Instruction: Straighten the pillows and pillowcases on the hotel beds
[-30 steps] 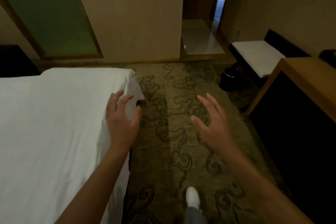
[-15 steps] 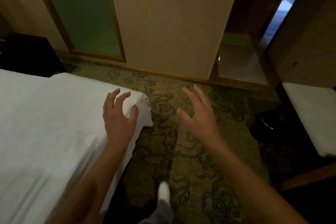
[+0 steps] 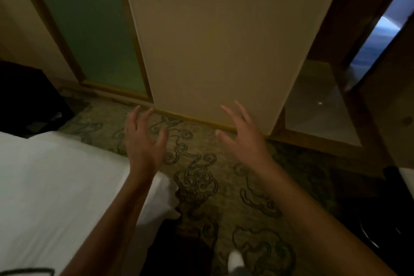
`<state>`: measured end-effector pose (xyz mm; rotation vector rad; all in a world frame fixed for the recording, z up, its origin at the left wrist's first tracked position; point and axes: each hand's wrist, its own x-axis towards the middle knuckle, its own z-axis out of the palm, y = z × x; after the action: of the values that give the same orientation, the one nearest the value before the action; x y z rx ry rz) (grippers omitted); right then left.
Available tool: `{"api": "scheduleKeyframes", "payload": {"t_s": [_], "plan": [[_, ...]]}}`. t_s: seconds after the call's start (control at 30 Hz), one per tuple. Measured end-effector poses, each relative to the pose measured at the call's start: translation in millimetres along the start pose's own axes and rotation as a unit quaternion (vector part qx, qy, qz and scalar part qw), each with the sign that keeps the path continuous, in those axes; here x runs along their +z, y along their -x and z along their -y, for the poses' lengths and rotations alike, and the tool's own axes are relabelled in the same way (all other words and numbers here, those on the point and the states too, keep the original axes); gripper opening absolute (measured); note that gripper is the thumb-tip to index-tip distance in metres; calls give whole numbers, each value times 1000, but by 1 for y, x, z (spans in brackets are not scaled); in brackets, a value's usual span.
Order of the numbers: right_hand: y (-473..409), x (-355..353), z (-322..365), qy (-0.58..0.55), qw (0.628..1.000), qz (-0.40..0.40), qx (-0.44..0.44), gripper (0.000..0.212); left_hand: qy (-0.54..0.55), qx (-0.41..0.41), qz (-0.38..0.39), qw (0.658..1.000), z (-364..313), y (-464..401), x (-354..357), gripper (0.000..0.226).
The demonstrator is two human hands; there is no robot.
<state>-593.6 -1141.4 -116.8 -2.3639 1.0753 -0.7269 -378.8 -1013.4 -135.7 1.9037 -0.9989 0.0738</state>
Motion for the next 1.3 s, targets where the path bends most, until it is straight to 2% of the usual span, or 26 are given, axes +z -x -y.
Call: {"api": "scheduleKeyframes", "payload": {"t_s": [0.03, 0.1, 0.13, 0.2, 0.23, 0.3, 0.33, 0.4, 0.43, 0.5, 0.53, 0.6, 0.63, 0.7, 0.73, 0.8, 0.83, 0.9, 0.93, 1.0, 1.03, 1.1, 1.13, 1.2, 1.23, 1.3], "plan": [[-70, 9, -24, -19, 1000, 3, -16, 66, -22, -1, -27, 999, 9, -60, 38, 50], [-104, 9, -30, -7, 999, -8, -32, 66, -16, 7, -39, 999, 9, -89, 47, 48], [-172, 28, -61, -26, 998, 3, -56, 66, -46, -13, -63, 997, 25, -133, 92, 49], [-201, 33, -74, -16, 998, 10, -66, 66, -33, -39, -44, 998, 24, -148, 109, 52], [-265, 54, -91, -46, 994, 39, -86, 66, -63, -67, -71, 993, 38, -185, 141, 53], [-288, 64, -97, -30, 993, 62, -97, 66, -52, -90, -65, 992, 37, -193, 149, 55], [-348, 80, -97, -63, 988, 82, -118, 67, -83, -100, -90, 987, 48, -233, 163, 55], [-360, 89, -95, -66, 987, 81, -125, 71, -93, -102, -86, 987, 53, -238, 163, 55], [-428, 103, -79, -80, 977, 106, -169, 72, -110, -125, -137, 977, 67, -288, 165, 55], [-453, 110, -73, -76, 976, 101, -177, 72, -98, -148, -156, 972, 74, -307, 162, 55], [-516, 136, -56, -80, 966, 128, -207, 72, -117, -165, -193, 960, 100, -355, 169, 55], [-548, 146, -37, -58, 959, 154, -231, 72, -120, -179, -189, 958, 107, -381, 169, 54], [-597, 185, -24, -55, 946, 183, -262, 73, -139, -197, -195, 951, 144, -419, 182, 55], [-618, 197, -4, -38, 928, 191, -318, 74, -136, -220, -190, 947, 158, -436, 179, 56], [-672, 232, 13, -59, 925, 186, -326, 74, -147, -224, -192, 944, 199, -487, 185, 56], [-692, 239, 27, -73, 923, 164, -341, 73, -140, -219, -204, 944, 208, -512, 180, 55], [-755, 272, 52, -84, 923, 162, -340, 72, -144, -216, -218, 941, 245, -575, 175, 55], [-776, 282, 53, -86, 925, 170, -329, 72, -135, -207, -222, 943, 247, -597, 174, 54], [-815, 317, 73, -95, 919, 196, -328, 72, -137, -226, -238, 934, 280, -632, 166, 54], [-824, 332, 66, -82, 919, 216, -319, 73, -131, -238, -238, 933, 287, -634, 166, 52], [-865, 372, 99, -104, 905, 233, -341, 73, -151, -250, -258, 921, 324, -669, 145, 51], [-886, 387, 111, -101, 904, 232, -346, 73, -148, -265, -270, 914, 336, -684, 132, 51], [-928, 439, 155, -126, 886, 254, -367, 72, -174, -291, -297, 893, 381, -717, 107, 51], [-952, 453, 180, -122, 877, 248, -393, 71, -172, -301, -310, 885, 393, -736, 90, 51], [-983, 510, 219, -148, 853, 277, -416, 71, -200, -328, -333, 861, 440, -756, 71, 50], [-995, 529, 235, -142, 840, 279, -443, 71, -195, -344, -343, 852, 452, -762, 58, 50]]}}
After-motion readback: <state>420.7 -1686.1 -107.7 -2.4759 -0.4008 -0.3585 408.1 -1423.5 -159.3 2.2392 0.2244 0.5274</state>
